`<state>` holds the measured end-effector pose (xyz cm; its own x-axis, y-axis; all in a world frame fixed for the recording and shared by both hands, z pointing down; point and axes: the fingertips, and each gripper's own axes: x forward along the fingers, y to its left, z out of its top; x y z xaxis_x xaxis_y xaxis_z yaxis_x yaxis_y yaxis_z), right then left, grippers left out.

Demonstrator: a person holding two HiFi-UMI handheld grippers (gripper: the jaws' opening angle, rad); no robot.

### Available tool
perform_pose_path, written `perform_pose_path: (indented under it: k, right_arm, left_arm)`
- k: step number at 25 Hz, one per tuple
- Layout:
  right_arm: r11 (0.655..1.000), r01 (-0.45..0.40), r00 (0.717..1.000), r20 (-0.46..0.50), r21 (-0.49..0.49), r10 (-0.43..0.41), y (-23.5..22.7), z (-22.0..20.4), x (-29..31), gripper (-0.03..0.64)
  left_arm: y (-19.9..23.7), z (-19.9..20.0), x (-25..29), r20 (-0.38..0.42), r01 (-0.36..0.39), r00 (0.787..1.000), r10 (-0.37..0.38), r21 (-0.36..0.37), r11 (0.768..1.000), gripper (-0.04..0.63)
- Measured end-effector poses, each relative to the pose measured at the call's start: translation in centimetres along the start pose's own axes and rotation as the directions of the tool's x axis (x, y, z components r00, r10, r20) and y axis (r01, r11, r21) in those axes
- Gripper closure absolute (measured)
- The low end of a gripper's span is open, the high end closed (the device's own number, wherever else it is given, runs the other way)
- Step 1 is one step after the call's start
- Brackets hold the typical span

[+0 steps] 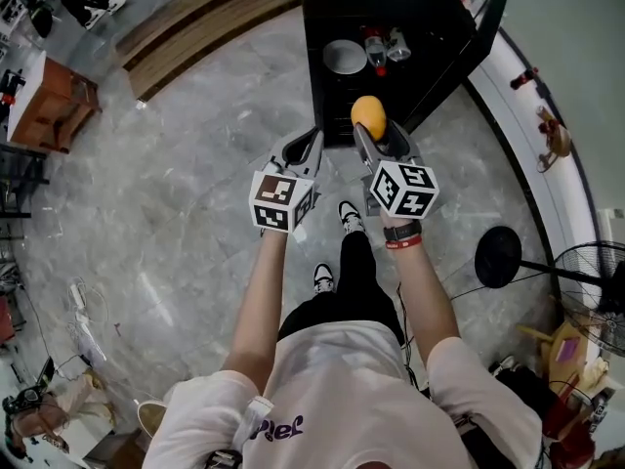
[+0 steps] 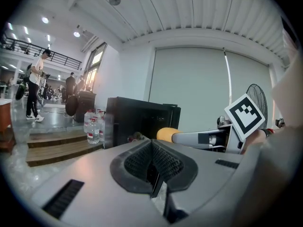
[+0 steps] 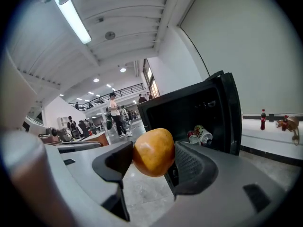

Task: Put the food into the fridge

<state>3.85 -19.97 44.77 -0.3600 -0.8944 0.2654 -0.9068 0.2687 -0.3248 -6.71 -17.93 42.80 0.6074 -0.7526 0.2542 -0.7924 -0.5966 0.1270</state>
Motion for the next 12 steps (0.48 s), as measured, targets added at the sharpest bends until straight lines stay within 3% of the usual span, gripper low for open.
perform_pose_path:
  k: [12]
  right_arm:
    - [1.000,-0.005,0.998,-0.057,0.004,0.005,-4.2,-3.1,5.4,0.322]
  left_arm:
    - [2.1,-3.3,5.2,-0.038,-0.007,0.999,0.006,-0.019,1.000,0.577]
